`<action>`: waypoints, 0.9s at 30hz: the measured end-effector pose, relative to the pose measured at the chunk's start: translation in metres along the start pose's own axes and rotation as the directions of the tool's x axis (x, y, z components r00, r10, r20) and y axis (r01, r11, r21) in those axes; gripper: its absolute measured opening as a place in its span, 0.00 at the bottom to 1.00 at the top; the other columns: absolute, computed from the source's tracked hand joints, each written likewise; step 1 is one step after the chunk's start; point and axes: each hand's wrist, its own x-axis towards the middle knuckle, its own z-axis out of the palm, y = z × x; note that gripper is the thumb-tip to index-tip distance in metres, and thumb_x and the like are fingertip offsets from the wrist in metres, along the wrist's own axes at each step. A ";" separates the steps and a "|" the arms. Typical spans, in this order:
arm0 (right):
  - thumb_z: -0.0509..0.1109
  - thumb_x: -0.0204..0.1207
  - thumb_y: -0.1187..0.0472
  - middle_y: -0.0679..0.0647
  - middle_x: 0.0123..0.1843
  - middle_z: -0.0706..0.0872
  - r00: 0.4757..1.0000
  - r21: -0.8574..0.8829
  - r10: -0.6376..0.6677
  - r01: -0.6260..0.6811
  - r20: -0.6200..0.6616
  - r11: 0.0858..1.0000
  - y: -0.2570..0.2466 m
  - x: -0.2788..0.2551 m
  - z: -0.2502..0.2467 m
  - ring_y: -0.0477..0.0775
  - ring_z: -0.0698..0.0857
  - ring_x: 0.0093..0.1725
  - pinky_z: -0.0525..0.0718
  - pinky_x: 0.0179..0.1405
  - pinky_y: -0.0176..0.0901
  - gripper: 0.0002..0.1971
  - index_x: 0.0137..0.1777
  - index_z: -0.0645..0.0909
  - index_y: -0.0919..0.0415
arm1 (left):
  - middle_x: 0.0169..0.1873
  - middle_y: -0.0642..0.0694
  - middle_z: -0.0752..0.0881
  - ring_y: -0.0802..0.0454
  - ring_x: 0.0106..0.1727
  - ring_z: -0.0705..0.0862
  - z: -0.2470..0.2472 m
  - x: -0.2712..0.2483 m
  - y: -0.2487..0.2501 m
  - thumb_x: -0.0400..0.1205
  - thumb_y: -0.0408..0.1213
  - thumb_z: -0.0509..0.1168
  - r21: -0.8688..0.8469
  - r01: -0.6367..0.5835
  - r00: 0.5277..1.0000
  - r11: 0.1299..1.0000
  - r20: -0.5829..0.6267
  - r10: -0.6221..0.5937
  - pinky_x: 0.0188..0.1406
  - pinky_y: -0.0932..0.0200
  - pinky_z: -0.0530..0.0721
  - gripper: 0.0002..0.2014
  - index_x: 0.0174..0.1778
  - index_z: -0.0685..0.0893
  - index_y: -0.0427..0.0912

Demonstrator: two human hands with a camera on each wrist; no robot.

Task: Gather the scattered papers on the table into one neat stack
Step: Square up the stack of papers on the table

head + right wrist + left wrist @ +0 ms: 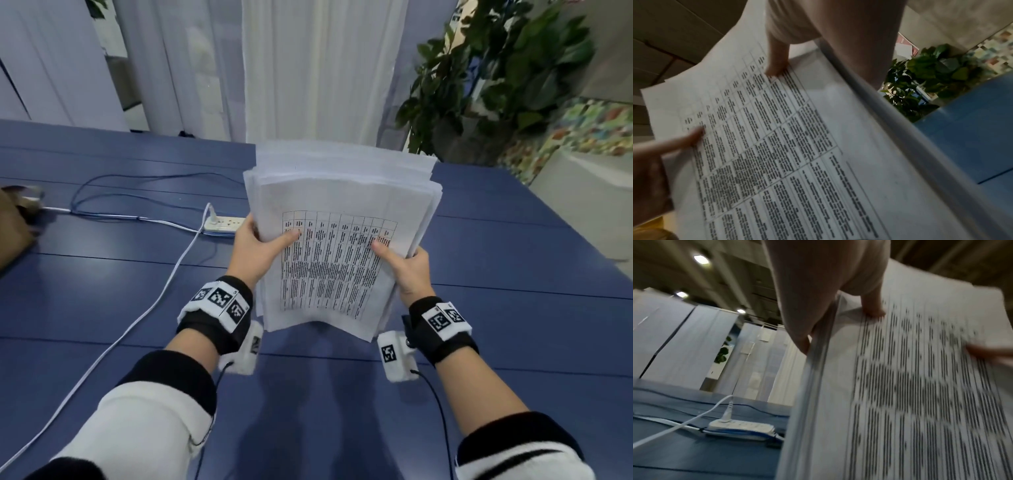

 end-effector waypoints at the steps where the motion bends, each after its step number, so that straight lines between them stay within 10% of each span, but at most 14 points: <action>1: 0.79 0.65 0.66 0.45 0.36 0.92 1.000 -0.018 0.005 -0.005 0.000 1.000 0.000 0.000 -0.001 0.44 0.90 0.39 0.88 0.42 0.40 0.17 0.54 0.83 0.67 | 0.47 0.50 0.86 0.55 0.49 0.86 0.000 -0.001 -0.006 0.71 0.29 0.75 0.018 0.028 1.000 0.999 0.009 -0.028 0.57 0.55 0.85 0.19 0.56 0.80 0.39; 7: 0.77 0.67 0.70 0.48 0.39 0.89 0.995 -0.006 -0.086 0.086 -0.046 0.996 -0.021 0.002 0.009 0.39 0.89 0.36 0.88 0.44 0.36 0.09 0.42 0.84 0.57 | 0.40 0.53 0.85 0.69 0.37 0.86 0.016 -0.011 0.005 0.78 0.28 0.67 -0.074 -0.021 0.996 0.997 -0.085 0.015 0.39 0.76 0.81 0.07 0.51 0.82 0.39; 13: 0.78 0.62 0.71 0.42 0.33 0.91 0.984 -0.035 -0.173 0.174 0.040 0.984 -0.034 -0.001 -0.007 0.41 0.90 0.37 0.87 0.37 0.34 0.11 0.42 0.84 0.59 | 0.43 0.51 0.86 0.70 0.38 0.86 0.013 -0.007 0.020 0.75 0.30 0.70 -0.121 -0.056 0.998 0.991 -0.013 0.055 0.39 0.74 0.83 0.11 0.52 0.81 0.39; 20: 0.85 0.34 0.39 0.48 0.45 0.88 0.983 0.032 -0.183 0.183 -0.009 0.983 -0.046 0.011 -0.004 0.39 0.89 0.42 0.86 0.38 0.32 0.42 0.49 0.81 0.59 | 0.48 0.49 0.85 0.65 0.43 0.87 0.022 0.001 0.042 0.71 0.26 0.73 -0.178 -0.157 0.988 0.971 -0.016 0.157 0.42 0.70 0.85 0.19 0.54 0.76 0.43; 27: 0.77 0.66 0.69 0.48 0.44 0.85 0.979 0.027 -0.202 0.203 -0.036 0.979 -0.048 0.010 0.014 0.32 0.87 0.35 0.84 0.34 0.27 0.13 0.44 0.78 0.54 | 0.41 0.53 0.84 0.64 0.41 0.83 0.031 0.014 0.064 0.72 0.32 0.74 -0.078 -0.288 0.956 0.954 -0.074 0.282 0.41 0.71 0.81 0.09 0.43 0.82 0.46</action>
